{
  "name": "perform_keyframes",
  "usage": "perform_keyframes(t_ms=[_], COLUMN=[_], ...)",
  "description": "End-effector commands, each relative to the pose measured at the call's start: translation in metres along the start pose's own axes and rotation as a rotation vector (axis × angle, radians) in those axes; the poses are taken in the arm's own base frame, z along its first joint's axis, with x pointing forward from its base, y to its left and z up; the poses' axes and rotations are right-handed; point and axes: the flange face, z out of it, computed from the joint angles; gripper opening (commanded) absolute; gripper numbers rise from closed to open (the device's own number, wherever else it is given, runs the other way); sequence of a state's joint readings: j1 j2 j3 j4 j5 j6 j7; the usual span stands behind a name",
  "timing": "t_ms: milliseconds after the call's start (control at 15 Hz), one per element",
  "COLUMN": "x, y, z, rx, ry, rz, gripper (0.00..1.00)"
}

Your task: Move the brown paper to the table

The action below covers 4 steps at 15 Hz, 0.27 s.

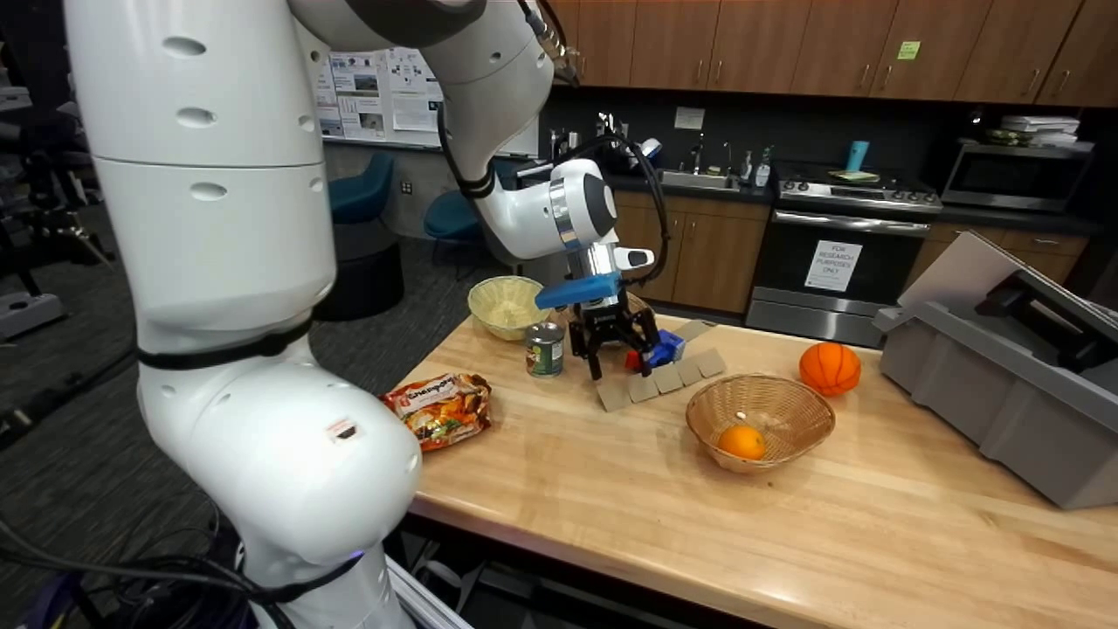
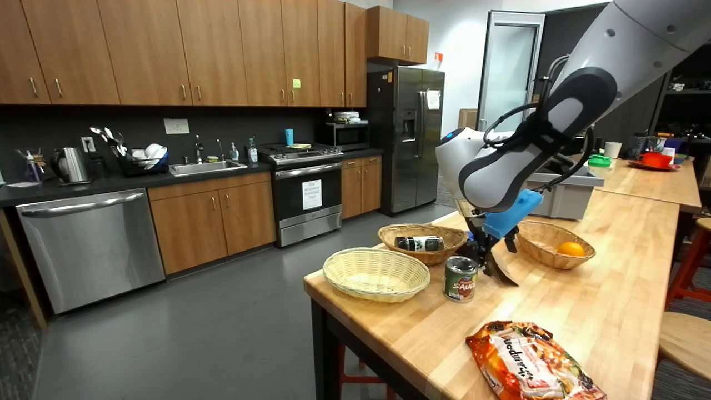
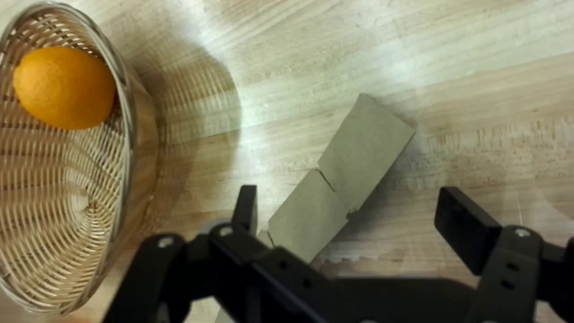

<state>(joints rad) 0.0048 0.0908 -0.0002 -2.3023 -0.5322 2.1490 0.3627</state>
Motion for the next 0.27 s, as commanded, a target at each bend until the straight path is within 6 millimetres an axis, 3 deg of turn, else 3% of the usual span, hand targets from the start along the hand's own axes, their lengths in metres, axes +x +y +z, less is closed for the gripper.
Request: perform_keyframes(t_ms=[0, 67, 200], x=[-0.019, 0.000, 0.000], y=[0.025, 0.000, 0.000], z=[-0.013, 0.000, 0.000], rx=[-0.046, 0.000, 0.000], ry=[0.000, -0.001, -0.001], rz=[0.081, 0.000, 0.000], gripper=[1.00, 1.00, 1.00])
